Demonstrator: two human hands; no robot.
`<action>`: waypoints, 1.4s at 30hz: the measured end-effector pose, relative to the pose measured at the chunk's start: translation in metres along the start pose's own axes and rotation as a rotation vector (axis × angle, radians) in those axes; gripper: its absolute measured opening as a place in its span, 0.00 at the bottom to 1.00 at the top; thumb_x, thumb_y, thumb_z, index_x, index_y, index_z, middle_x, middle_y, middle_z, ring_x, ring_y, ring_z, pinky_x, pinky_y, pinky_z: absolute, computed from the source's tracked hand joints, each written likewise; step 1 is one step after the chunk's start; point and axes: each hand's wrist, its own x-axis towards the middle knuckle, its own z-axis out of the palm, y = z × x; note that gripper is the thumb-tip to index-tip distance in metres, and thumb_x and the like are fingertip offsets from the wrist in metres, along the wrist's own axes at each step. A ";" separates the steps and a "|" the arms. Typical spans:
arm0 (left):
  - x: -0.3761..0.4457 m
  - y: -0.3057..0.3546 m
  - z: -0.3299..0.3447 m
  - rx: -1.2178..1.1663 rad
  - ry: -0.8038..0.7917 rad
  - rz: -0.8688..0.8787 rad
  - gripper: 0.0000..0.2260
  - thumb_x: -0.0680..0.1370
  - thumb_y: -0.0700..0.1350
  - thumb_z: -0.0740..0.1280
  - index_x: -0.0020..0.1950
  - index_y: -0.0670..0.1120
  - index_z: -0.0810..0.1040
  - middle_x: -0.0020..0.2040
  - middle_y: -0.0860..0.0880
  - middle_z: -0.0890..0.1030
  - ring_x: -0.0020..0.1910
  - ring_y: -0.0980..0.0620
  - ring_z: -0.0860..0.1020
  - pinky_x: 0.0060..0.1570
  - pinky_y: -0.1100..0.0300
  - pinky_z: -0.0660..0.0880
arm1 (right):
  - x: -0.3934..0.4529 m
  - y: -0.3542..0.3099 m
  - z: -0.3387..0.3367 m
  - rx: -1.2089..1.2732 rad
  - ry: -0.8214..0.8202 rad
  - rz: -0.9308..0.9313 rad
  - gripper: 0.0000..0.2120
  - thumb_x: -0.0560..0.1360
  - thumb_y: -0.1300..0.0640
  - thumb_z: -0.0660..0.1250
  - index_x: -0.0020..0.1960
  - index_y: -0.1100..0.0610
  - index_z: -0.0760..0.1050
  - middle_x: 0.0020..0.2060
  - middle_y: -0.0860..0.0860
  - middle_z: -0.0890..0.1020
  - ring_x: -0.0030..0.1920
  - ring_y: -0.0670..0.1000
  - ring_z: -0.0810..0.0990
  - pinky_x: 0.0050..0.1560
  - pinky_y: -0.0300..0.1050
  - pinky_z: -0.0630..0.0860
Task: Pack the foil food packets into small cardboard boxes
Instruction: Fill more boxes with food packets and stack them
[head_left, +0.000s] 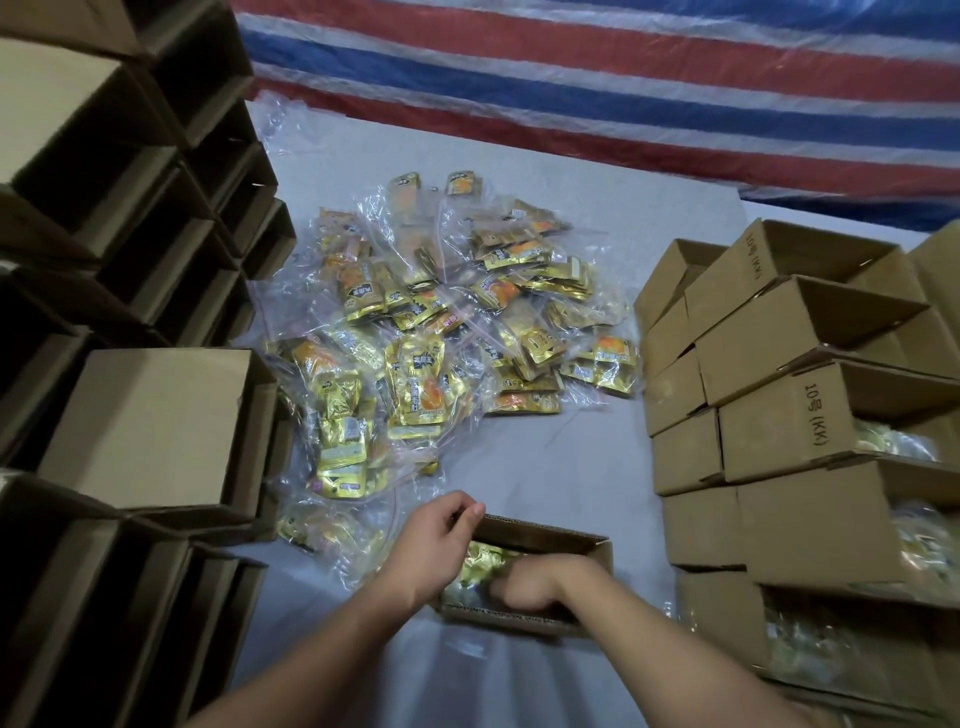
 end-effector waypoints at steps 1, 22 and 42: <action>0.001 0.000 -0.001 0.006 0.018 0.003 0.11 0.80 0.51 0.64 0.39 0.51 0.76 0.30 0.54 0.76 0.29 0.61 0.72 0.33 0.66 0.68 | -0.002 -0.002 -0.002 0.004 0.030 -0.016 0.20 0.82 0.48 0.54 0.66 0.57 0.75 0.67 0.59 0.76 0.63 0.57 0.76 0.54 0.43 0.66; 0.004 -0.003 -0.007 0.077 0.057 0.010 0.10 0.80 0.51 0.65 0.39 0.52 0.77 0.34 0.52 0.80 0.36 0.56 0.78 0.41 0.56 0.74 | -0.013 -0.004 0.000 0.318 0.239 -0.175 0.14 0.80 0.46 0.57 0.47 0.52 0.77 0.49 0.52 0.83 0.50 0.51 0.79 0.49 0.46 0.70; -0.004 0.011 -0.004 0.055 0.046 -0.002 0.08 0.81 0.50 0.63 0.42 0.56 0.77 0.36 0.55 0.80 0.35 0.61 0.77 0.40 0.62 0.74 | -0.036 0.025 -0.006 -0.176 0.944 -0.001 0.18 0.81 0.45 0.49 0.49 0.49 0.76 0.46 0.47 0.82 0.50 0.51 0.79 0.51 0.48 0.70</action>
